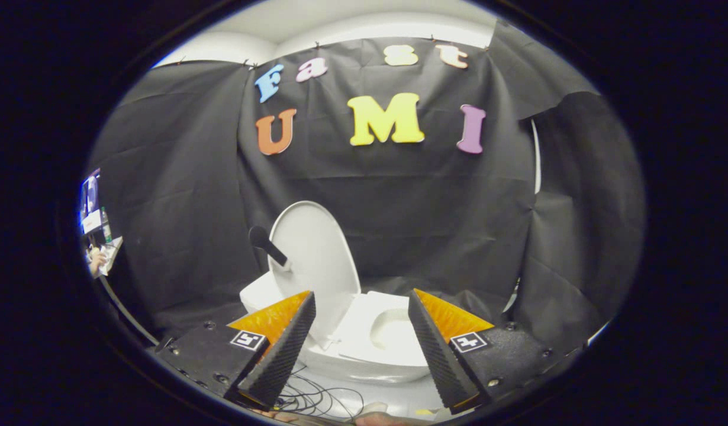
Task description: Open the toilet lid.
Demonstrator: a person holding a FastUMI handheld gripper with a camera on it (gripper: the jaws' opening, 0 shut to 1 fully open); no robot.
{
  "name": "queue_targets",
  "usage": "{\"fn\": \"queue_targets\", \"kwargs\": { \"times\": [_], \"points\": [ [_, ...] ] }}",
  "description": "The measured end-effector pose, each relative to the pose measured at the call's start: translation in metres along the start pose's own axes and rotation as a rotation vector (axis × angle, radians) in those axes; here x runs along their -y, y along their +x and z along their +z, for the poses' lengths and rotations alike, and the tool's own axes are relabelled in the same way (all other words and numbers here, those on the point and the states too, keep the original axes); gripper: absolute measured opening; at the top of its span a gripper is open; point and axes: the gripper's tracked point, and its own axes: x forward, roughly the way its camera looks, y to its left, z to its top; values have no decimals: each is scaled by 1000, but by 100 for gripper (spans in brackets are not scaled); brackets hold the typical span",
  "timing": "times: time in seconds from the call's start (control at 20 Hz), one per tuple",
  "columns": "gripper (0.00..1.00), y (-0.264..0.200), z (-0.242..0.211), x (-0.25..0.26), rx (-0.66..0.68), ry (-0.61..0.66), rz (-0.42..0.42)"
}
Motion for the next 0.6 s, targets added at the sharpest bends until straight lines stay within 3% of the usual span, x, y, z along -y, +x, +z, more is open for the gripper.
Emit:
{"fn": "queue_targets", "kwargs": {
  "times": [0.3,0.6],
  "points": [
    [99,-76,0,39,131,23,-56],
    [100,-111,-3,66,204,50,-115]
  ]
}}
